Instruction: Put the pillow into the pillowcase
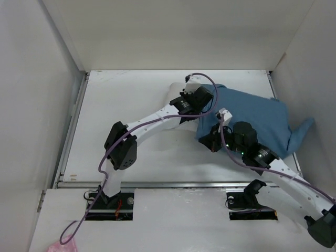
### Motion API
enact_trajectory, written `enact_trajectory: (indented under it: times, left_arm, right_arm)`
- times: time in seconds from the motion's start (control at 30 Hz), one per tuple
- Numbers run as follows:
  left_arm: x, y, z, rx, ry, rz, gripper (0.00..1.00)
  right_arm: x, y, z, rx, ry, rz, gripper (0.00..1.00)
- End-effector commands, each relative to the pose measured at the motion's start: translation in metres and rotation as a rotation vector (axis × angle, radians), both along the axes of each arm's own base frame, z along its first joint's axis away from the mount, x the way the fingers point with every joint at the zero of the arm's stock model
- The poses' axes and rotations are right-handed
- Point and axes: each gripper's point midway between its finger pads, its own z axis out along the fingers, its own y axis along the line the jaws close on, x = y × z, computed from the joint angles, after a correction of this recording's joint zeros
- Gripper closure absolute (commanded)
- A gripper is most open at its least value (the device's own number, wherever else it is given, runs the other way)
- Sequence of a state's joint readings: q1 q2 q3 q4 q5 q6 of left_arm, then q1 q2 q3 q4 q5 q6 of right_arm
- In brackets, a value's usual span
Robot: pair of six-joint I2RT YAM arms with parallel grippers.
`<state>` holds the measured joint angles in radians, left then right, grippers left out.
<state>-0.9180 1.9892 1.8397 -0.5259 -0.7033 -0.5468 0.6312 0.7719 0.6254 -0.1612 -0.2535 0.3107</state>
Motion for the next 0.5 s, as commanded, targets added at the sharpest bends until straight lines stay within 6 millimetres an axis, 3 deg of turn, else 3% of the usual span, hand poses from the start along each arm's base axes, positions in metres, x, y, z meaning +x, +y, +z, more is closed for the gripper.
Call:
enact_trajectory:
  times: [0.0,0.1,0.23,0.3,0.33,0.37,0.47]
  left_arm:
    - [0.009,-0.001,0.004,-0.074,-0.058,0.04,1.0]
    - [0.002,-0.009,0.001,-0.119,-0.029,-0.011,1.0]
    - [-0.008,-0.011,-0.003,-0.134,0.001,-0.06,1.0]
    - [-0.014,-0.006,-0.001,-0.131,0.013,-0.067,0.98]
    - [-0.018,-0.001,0.01,-0.152,0.005,-0.061,0.91]
    - [-0.022,0.014,0.006,-0.109,0.007,-0.034,0.73]
    - [-0.039,0.047,0.017,-0.107,-0.009,0.036,0.38]
  right_arm:
    - [-0.009,0.015,0.002,-0.007,0.063,0.067,1.0]
    - [-0.003,0.016,-0.008,-0.04,0.085,0.057,0.97]
    - [-0.005,0.021,-0.007,-0.042,0.092,0.09,0.65]
    - [-0.004,0.015,-0.004,-0.061,0.086,0.066,0.59]
    - [-0.001,0.014,0.001,-0.062,0.078,0.052,0.55]
    - [-0.003,0.009,0.007,-0.067,0.063,0.041,0.45]
    - [0.005,-0.003,0.029,-0.071,0.018,-0.043,0.31]
